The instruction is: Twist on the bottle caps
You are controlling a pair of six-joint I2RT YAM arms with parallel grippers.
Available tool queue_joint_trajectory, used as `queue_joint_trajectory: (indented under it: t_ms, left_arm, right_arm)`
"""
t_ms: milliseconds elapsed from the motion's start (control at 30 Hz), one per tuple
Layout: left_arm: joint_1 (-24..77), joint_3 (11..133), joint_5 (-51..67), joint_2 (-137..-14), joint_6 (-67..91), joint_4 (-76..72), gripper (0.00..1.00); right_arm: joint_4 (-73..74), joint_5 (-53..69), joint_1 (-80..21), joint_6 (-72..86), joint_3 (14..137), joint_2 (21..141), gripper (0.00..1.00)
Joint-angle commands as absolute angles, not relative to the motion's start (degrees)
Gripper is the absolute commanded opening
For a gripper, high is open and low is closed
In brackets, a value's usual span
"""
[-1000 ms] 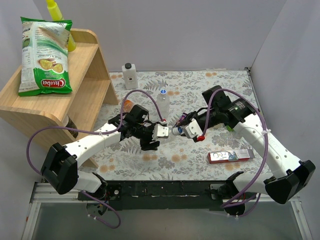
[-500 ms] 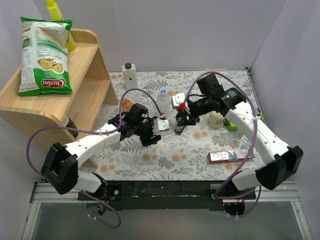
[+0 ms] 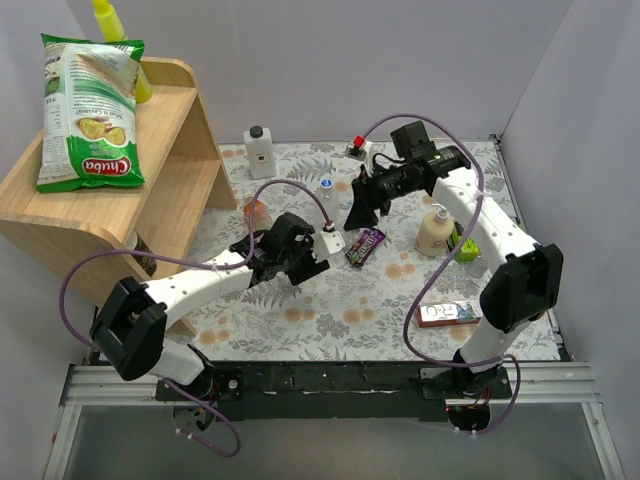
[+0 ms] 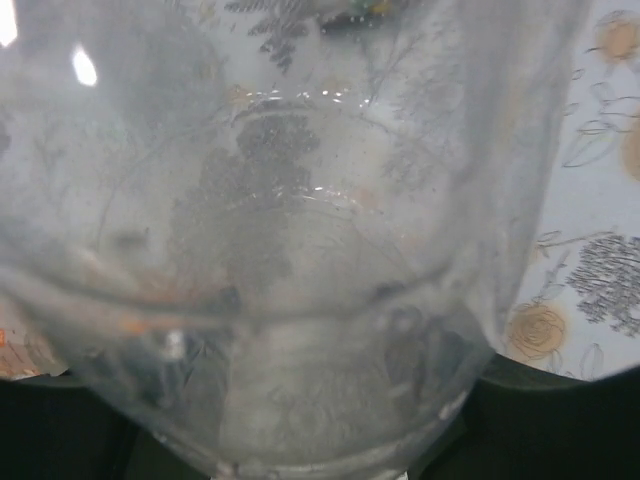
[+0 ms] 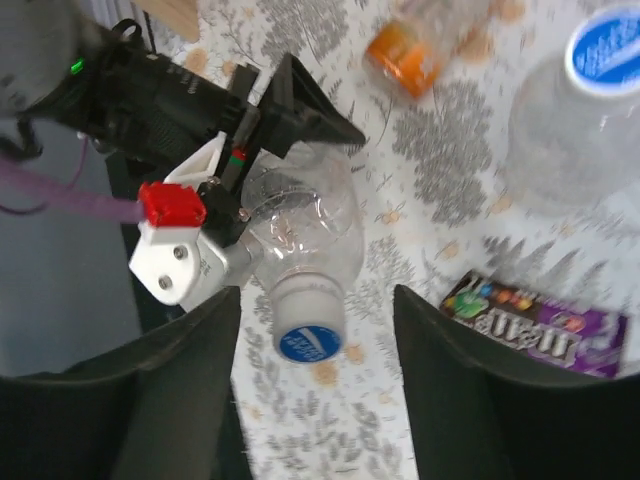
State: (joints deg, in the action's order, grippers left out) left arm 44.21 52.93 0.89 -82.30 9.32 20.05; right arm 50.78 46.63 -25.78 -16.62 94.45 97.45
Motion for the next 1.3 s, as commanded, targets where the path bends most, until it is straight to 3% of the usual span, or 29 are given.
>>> queue_joint_trajectory:
  t_ms: [0, 133, 233, 400, 800, 1100, 1200, 1233, 1267]
  left_arm:
    - [42.4, 51.2, 12.2, -75.0, 4.2, 23.2, 0.00]
    - [38.5, 54.7, 27.6, -75.9, -4.8, 36.8, 0.00]
    - [38.1, 57.6, 32.5, -78.0, -11.6, 42.8, 0.00]
    - [38.1, 59.4, 35.8, -78.9, -12.0, 43.2, 0.00]
    - [38.1, 60.2, 37.8, -78.2, -11.2, 42.8, 0.00]
    - [38.1, 59.8, 36.9, -77.8, -9.9, 39.0, 0.00]
    - [38.6, 58.1, 31.4, -76.3, -2.2, 27.8, 0.00]
    - [39.3, 56.8, 28.7, -75.6, 0.2, 24.5, 0.00]
    - [40.9, 56.3, 26.0, -75.7, 3.0, 21.7, 0.00]
  right_arm:
    - [57.6, 54.8, -23.2, -38.3, 96.1, 88.4, 0.73]
    - [61.1, 57.3, -23.4, -65.9, 85.9, 77.6, 0.73]
    - [58.9, 55.9, -26.4, -73.7, 78.6, 71.7, 0.71]
    - [46.3, 48.7, -34.5, -73.8, 71.5, 66.2, 0.70]
    - [44.5, 46.7, -38.1, -74.6, 71.4, 67.1, 0.59]
    - [47.1, 45.7, -38.5, -72.8, 73.5, 70.0, 0.28]
    - [44.6, 44.4, -38.5, -57.5, 75.6, 74.3, 0.15]
    - [43.5, 43.6, -38.4, -51.6, 77.0, 77.8, 0.05]
    - [43.1, 41.0, -38.3, -45.7, 80.3, 80.1, 0.01]
